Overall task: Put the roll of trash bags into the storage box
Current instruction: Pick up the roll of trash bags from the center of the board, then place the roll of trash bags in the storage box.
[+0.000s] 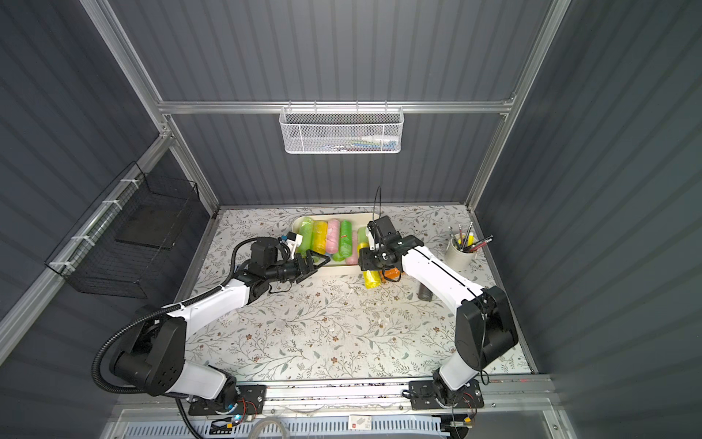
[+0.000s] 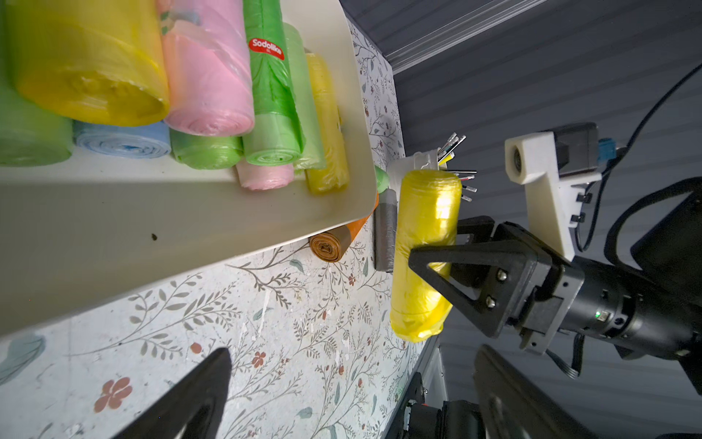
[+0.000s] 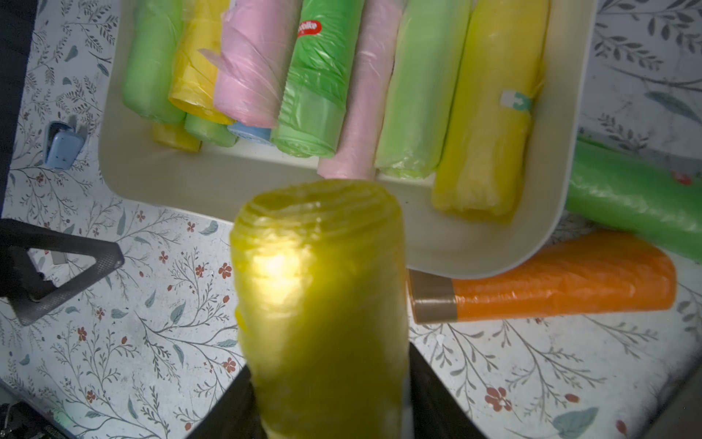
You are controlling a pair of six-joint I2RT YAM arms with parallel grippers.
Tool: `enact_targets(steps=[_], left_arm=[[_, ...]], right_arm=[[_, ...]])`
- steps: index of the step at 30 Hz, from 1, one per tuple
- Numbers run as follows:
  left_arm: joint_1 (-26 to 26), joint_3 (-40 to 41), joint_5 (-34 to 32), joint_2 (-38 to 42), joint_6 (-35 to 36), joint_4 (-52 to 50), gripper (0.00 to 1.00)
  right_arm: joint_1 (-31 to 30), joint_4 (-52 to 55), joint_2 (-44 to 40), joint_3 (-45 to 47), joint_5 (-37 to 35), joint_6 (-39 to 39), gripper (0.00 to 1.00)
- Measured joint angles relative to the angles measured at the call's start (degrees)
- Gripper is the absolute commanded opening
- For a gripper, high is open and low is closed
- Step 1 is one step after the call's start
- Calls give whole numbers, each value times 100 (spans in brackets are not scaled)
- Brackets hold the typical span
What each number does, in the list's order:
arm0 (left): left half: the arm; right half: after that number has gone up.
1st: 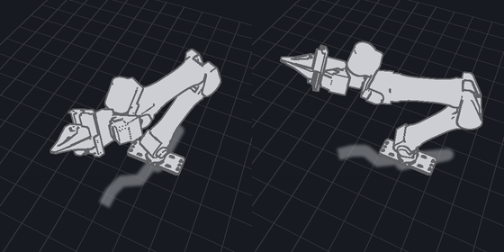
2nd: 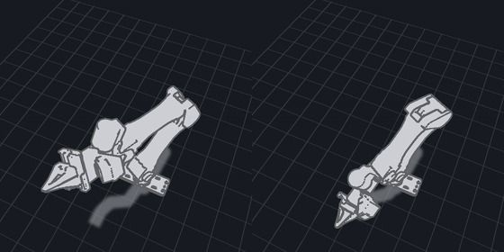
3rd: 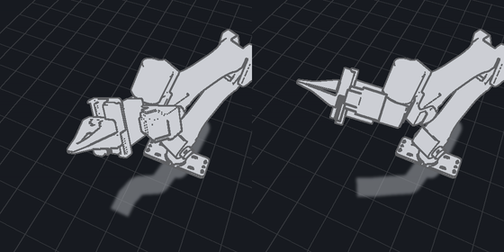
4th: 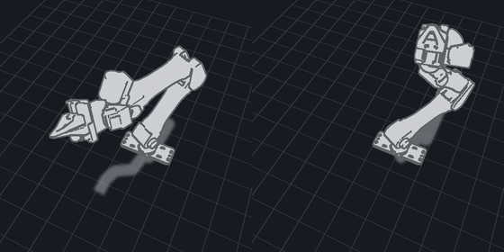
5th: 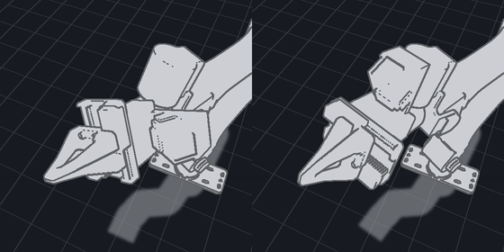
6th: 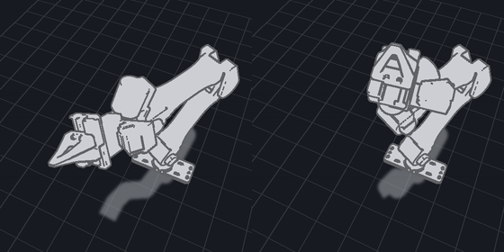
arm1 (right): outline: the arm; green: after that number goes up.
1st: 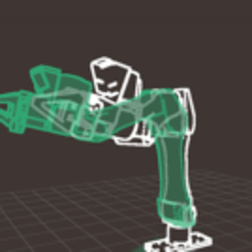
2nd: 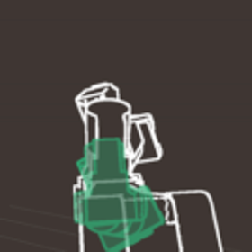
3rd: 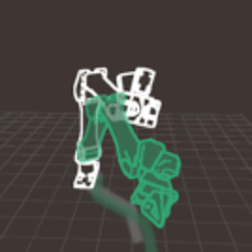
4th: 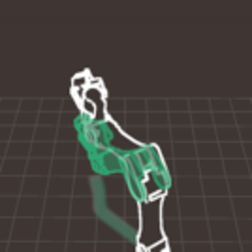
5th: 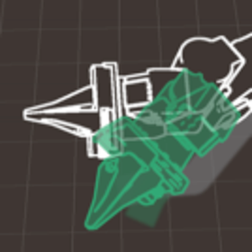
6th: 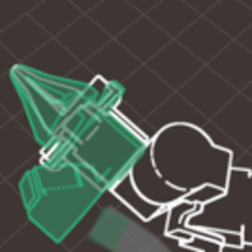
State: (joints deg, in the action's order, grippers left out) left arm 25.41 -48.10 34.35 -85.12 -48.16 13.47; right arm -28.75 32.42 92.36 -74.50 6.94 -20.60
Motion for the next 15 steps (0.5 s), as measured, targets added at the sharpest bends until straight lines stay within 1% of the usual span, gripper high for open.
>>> enact_targets(steps=[8,15], left_arm=[[17,-170,0,-249,-92,160,100],[46,-468,-2,-459,-168,293,100]], right_arm=[[50,-52,372,-564,195,-35,52],[232,-201,654,-820,332,-98,51]])
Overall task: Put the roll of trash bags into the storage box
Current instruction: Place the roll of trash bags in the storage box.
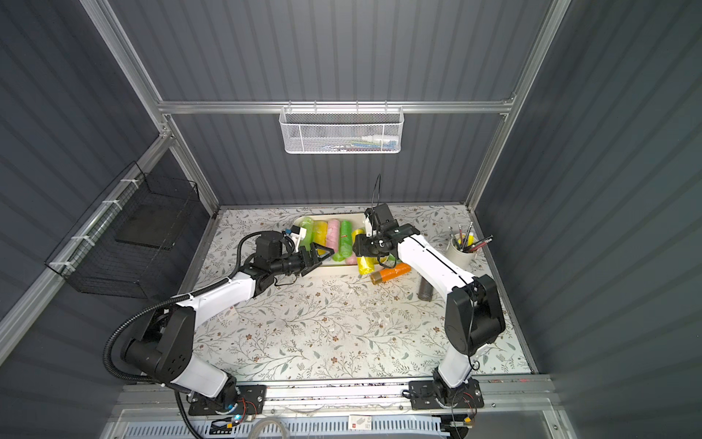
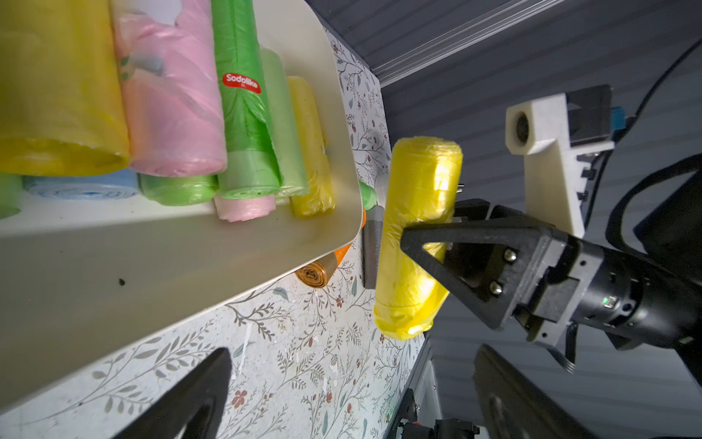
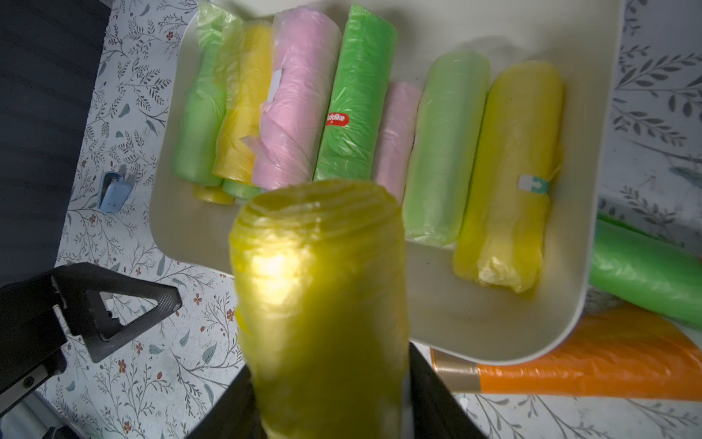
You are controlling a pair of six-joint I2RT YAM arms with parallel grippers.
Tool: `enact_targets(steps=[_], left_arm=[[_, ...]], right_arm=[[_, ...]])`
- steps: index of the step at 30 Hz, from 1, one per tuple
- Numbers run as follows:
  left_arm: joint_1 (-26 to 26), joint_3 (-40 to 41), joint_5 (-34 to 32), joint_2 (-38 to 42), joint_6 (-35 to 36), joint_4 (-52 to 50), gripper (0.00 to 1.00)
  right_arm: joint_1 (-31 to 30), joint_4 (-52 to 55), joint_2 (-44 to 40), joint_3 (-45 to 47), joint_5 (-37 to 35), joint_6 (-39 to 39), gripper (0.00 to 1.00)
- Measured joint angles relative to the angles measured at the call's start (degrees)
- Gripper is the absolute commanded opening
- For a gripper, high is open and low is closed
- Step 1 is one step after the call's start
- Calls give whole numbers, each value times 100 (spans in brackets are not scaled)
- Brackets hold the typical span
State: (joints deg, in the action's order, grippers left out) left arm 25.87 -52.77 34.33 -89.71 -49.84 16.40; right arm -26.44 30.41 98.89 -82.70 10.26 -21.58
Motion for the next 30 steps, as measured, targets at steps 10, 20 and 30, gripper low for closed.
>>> enact_targets(steps=[10,20,30], left_arm=[[98,-282,0,-343,-46,48,100],[262,-658,0,-730,-127,192,100],[420,-730,0,-809,-164,289,100]], right_arm=[[389,-247,675,-437,396,-358,51],[605,-409,1137,-802,597,-590,51],[706,-417,1976,-1574,625,-745,51]])
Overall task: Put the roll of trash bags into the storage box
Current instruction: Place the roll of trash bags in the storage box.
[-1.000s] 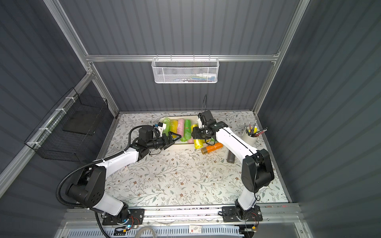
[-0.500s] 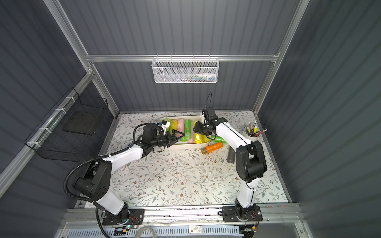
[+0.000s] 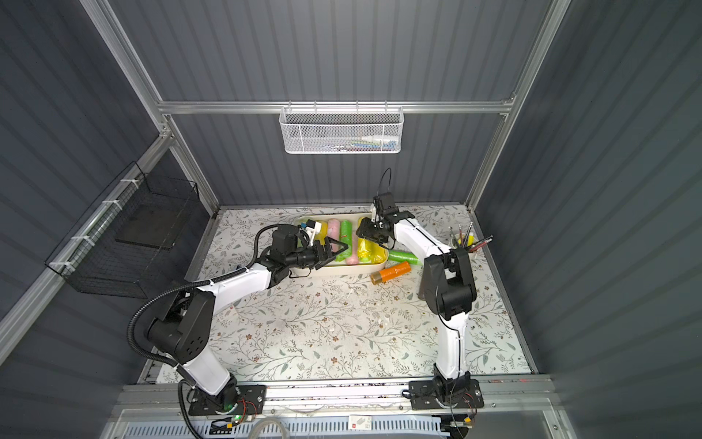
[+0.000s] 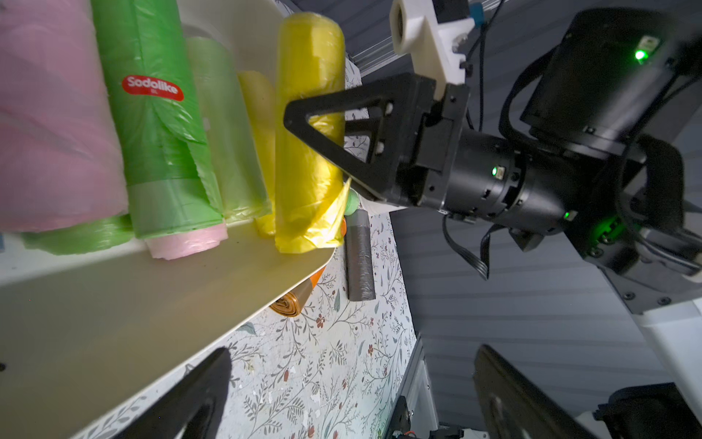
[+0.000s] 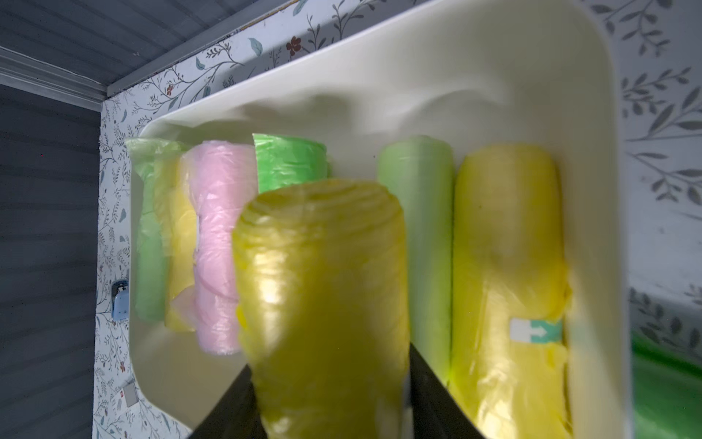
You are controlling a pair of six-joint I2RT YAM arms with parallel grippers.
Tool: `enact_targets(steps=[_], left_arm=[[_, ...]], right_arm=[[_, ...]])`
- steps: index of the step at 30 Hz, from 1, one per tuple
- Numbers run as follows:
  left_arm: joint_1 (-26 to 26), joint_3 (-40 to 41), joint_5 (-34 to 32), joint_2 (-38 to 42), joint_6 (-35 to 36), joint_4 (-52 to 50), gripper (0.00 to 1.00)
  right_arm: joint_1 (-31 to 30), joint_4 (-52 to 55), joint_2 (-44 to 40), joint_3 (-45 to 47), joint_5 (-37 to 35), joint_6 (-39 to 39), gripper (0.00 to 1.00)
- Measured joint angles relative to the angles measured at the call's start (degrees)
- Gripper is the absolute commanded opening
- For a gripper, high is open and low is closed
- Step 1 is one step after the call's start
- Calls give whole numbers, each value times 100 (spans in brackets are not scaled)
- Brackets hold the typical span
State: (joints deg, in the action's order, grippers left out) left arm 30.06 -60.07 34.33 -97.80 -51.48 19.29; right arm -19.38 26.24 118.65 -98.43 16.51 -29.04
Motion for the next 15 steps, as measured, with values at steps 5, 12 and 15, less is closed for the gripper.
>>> enact_targets(steps=[5,12,15], left_arm=[[2,0,2,0,-4,-2,100],[2,0,2,0,-2,-9,100],[2,0,4,0,-2,-15,100]], right_arm=[[26,-4,365,-404,81,-79,51],[35,9,776,-765,269,-164,52],[48,98,962,-1012,396,-144,65]])
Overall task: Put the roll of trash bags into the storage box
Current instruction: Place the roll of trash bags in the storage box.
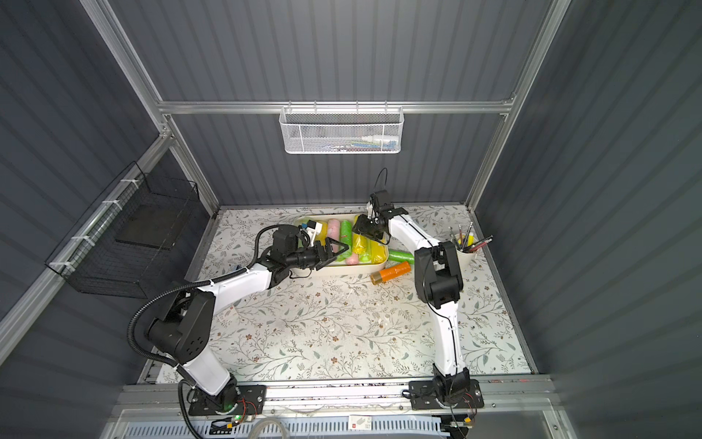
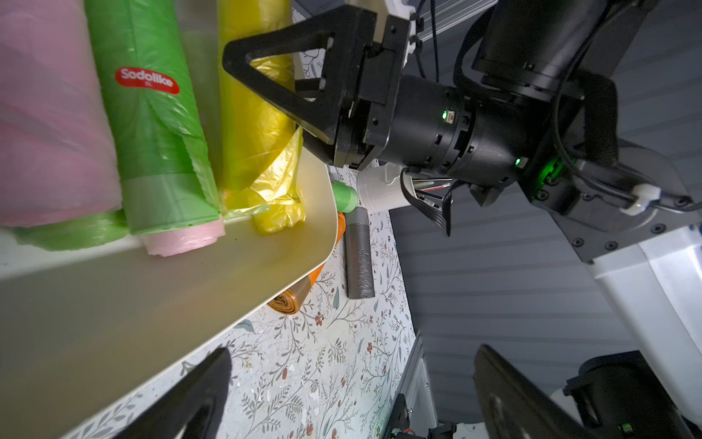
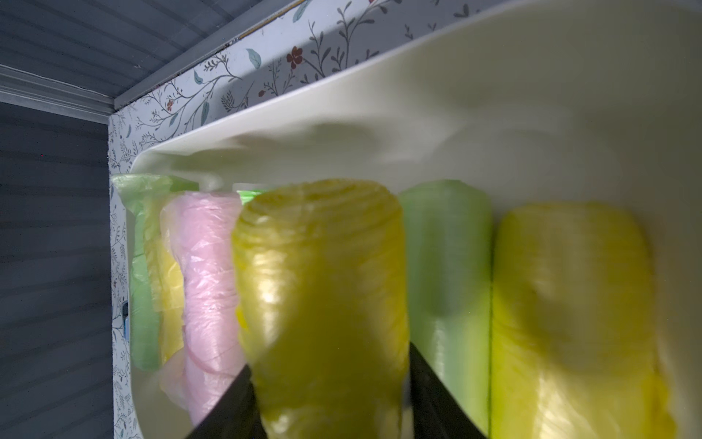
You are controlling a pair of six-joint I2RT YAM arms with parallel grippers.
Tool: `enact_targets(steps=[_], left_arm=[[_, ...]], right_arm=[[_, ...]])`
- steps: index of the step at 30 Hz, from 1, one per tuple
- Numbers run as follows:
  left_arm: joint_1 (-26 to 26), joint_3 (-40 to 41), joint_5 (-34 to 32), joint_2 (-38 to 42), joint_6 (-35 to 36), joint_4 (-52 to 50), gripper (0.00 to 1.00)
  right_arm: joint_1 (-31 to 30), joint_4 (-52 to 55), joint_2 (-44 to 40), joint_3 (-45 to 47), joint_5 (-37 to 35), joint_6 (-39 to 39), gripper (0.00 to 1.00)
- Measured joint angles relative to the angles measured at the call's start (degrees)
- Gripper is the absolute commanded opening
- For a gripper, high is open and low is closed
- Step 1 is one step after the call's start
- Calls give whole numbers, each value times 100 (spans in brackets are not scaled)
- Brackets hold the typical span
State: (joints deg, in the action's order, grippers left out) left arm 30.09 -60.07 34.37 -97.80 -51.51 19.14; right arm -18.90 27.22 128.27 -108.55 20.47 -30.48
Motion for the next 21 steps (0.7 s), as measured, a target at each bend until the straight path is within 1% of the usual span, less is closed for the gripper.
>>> enact_targets(steps=[3,4,9,11,14,21], left_arm=[[-2,2,0,0,0,0,100],[0,2,0,0,0,-2,100],[0,13,0,9,0,-4,100],[0,15,0,17,4,-31,100],[0,52,0,94,39,-76,100],[0,192,-2,404,186,-168,100]], right_arm=[[15,72,70,-188,31,24,91],[17,98,50,-221,15,44,99],[35,302,-136,-240,-262,122,99],[52,385,-350,-133,-422,170,99],[94,490,-975,225,-726,254,99],[201,680,-2826,1036,-1637,345,99]])
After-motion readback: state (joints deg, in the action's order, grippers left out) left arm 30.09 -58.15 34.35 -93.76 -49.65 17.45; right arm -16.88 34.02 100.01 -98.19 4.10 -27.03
